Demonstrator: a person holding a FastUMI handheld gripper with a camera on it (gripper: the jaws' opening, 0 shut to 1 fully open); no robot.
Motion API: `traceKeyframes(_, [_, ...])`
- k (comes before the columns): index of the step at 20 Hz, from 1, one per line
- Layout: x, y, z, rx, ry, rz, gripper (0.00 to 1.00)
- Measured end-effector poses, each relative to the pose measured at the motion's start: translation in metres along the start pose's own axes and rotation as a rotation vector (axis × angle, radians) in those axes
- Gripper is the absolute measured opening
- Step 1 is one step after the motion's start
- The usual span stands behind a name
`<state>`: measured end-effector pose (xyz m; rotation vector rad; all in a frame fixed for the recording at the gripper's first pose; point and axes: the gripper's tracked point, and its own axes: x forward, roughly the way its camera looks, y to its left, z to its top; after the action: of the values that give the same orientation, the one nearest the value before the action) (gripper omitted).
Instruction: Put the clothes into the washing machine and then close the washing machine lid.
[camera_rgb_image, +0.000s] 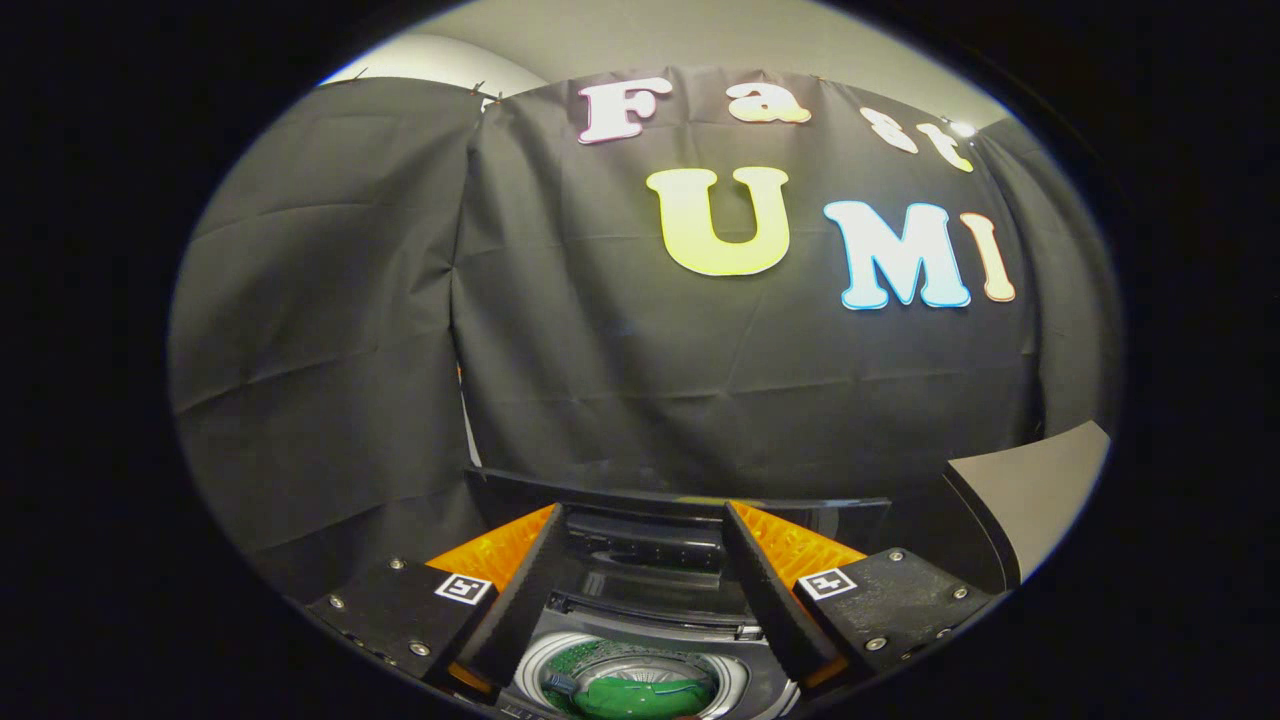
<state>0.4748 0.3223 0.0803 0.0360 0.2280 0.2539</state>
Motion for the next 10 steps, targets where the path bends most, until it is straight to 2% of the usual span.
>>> traceKeyframes(10, [0.050, 0.004, 0.022, 0.036, 0.040, -0.046, 0.96])
